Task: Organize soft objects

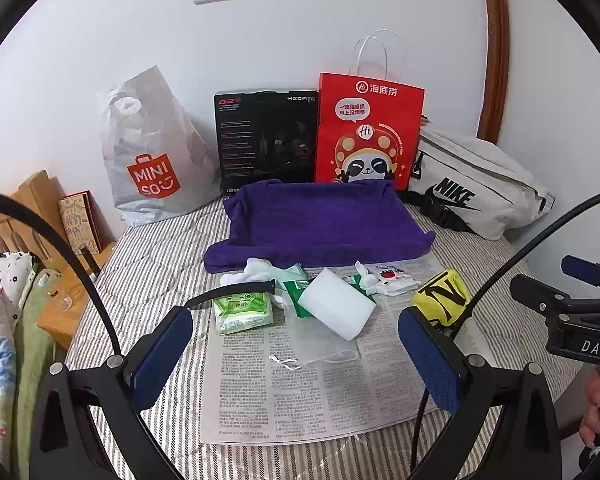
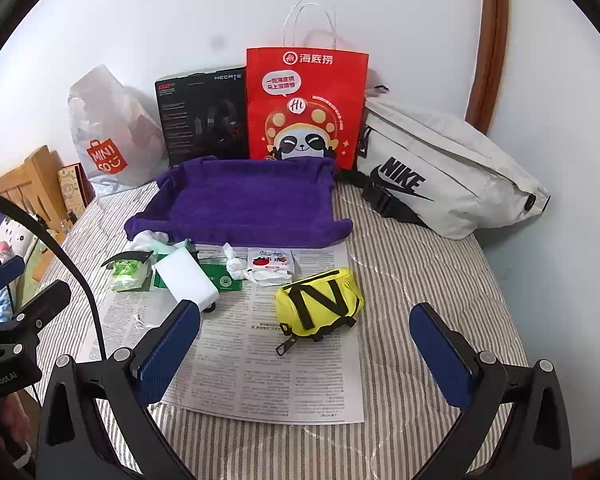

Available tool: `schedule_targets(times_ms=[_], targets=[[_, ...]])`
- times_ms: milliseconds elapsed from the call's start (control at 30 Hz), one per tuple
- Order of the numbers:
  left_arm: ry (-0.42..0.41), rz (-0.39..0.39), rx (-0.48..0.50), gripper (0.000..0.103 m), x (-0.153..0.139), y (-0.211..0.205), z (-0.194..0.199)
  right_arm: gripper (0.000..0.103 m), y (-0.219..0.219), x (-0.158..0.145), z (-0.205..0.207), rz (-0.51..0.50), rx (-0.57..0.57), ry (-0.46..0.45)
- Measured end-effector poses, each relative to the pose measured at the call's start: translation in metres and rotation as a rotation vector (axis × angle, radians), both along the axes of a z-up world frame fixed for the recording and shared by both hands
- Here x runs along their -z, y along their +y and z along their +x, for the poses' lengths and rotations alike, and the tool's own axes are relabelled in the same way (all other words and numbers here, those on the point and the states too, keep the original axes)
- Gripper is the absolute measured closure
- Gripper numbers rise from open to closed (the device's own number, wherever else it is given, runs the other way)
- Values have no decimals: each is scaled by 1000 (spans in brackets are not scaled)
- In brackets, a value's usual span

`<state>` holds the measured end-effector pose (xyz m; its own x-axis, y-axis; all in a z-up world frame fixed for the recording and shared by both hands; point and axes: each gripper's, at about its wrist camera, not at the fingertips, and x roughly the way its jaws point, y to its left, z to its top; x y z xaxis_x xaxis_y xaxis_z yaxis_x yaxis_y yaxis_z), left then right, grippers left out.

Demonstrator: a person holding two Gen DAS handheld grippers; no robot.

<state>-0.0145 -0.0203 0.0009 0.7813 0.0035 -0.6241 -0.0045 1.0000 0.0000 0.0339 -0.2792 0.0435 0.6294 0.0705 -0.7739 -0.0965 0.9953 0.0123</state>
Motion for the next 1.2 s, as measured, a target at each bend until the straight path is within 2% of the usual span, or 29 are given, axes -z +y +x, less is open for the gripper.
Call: schedule_targets(times_ms=[1200], targets=[[16,-1,6,0,-1,2,-3,0,7,1,0,-1,-4,1]])
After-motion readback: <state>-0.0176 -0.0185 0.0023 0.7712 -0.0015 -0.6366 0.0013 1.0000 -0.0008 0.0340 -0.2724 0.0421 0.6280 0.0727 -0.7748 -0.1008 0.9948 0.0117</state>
